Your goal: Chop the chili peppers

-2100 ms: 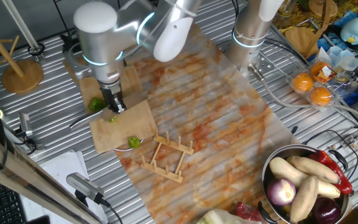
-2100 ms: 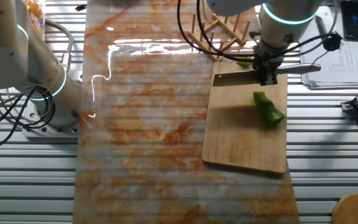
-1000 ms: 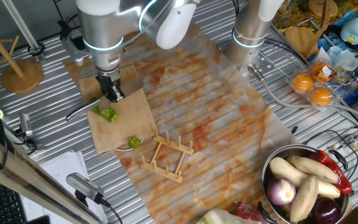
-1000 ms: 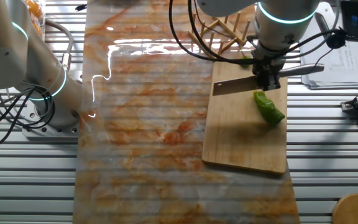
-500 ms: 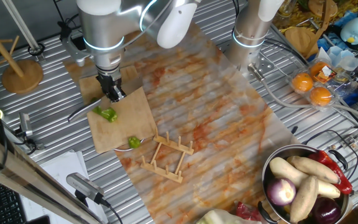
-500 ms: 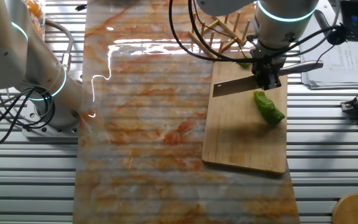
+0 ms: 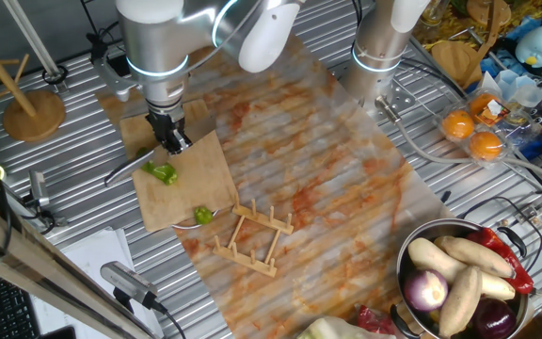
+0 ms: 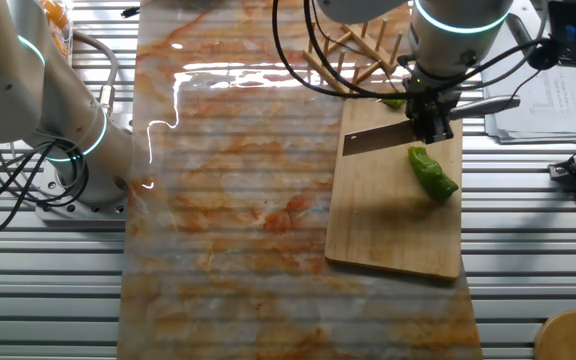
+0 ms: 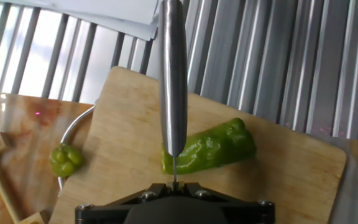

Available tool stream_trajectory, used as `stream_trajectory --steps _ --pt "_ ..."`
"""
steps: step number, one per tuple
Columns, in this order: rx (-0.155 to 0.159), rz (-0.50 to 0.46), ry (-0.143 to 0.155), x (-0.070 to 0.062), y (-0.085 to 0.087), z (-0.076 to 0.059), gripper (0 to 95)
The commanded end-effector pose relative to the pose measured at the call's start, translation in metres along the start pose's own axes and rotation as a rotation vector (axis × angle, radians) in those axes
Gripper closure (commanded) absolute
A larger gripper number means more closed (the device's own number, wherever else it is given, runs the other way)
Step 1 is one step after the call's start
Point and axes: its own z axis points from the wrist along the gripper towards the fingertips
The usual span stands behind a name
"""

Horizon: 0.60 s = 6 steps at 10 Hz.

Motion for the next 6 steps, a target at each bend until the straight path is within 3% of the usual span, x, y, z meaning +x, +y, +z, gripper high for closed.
stream_trajectory --steps 1,6 --pt "0.001 -0.029 0.006 0.0006 0.0003 -0.0010 95.0" --pt "-0.003 -0.007 0.003 0.0025 -0.0005 -0.0012 95.0"
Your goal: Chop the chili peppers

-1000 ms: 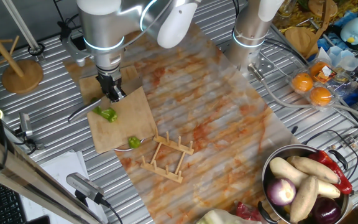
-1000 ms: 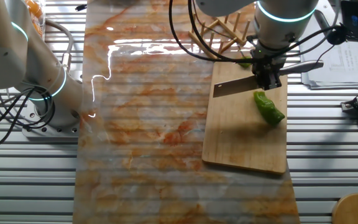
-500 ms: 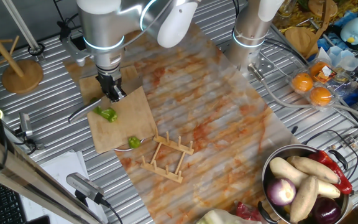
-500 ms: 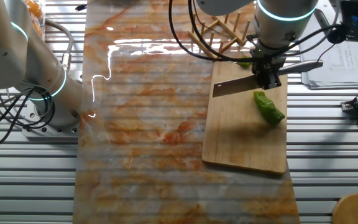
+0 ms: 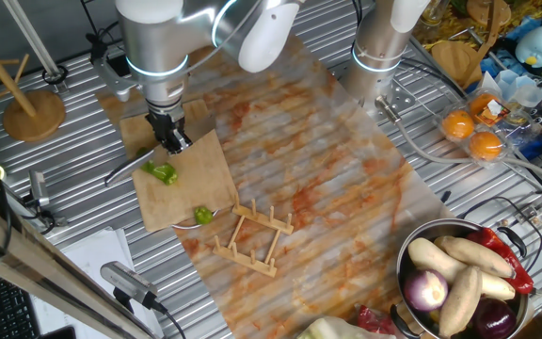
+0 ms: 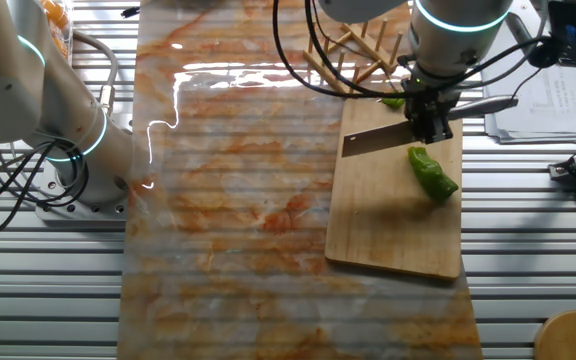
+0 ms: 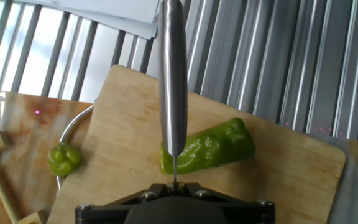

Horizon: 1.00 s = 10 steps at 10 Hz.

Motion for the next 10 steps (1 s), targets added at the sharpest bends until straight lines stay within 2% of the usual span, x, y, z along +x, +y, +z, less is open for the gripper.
stream_trajectory --steps 1,4,6,8,9,10 --pt "0.000 0.000 0.000 0.001 0.000 -0.001 95.0" --pt "-0.004 -0.008 0.000 0.003 0.000 0.000 95.0" --pt "0.010 -0.019 -0.001 0.003 -0.001 0.002 95.0" --pt "0.011 -0.021 -0.007 0.001 -0.009 0.008 95.0" --pt "0.009 -0.020 -0.031 0.002 -0.021 0.021 95.0" --pt "-0.008 -0.016 -0.043 0.001 -0.022 0.026 95.0"
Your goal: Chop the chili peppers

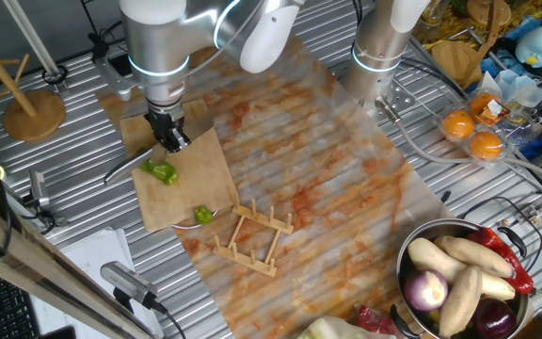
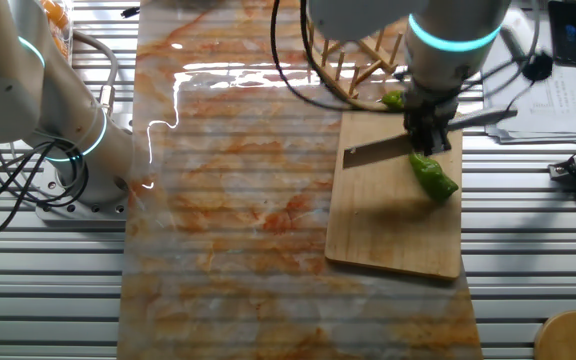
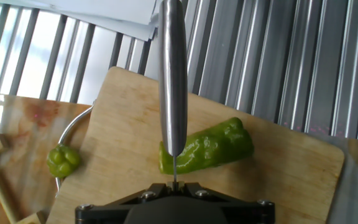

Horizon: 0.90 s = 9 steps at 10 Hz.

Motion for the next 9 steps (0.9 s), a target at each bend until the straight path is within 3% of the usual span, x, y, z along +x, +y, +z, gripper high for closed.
stream_trajectory --steps 1,5,6,9 --pt "-0.023 0.016 -0.019 -0.003 0.000 0.011 95.0" --pt "-0.018 0.004 -0.019 -0.018 0.001 0.009 95.0" --pt "-0.020 -0.017 0.002 -0.025 0.000 0.009 95.0" --pt "-0.017 -0.021 0.021 -0.039 -0.002 0.008 95.0"
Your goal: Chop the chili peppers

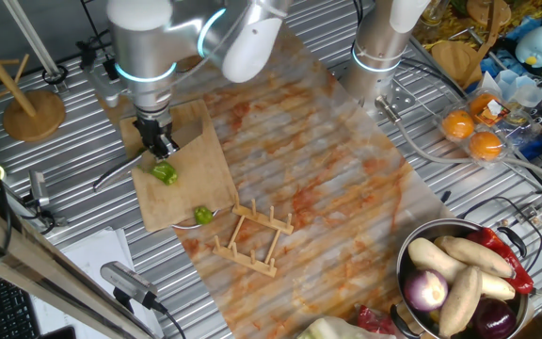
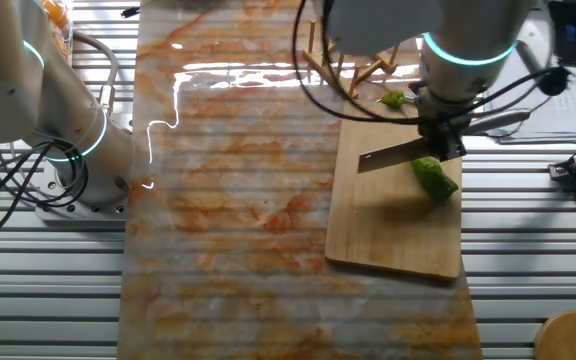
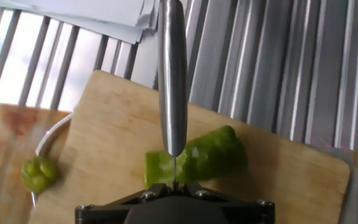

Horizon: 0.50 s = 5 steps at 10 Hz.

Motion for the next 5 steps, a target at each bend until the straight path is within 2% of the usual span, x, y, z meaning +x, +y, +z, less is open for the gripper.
stream_trajectory --steps 1,2,5 --pt "0.001 -0.008 0.017 -0.008 -0.002 0.000 95.0" --pt "0.007 -0.020 0.036 -0.008 -0.002 -0.001 95.0" --pt "-0.006 -0.036 0.040 0.004 -0.005 0.004 95.0"
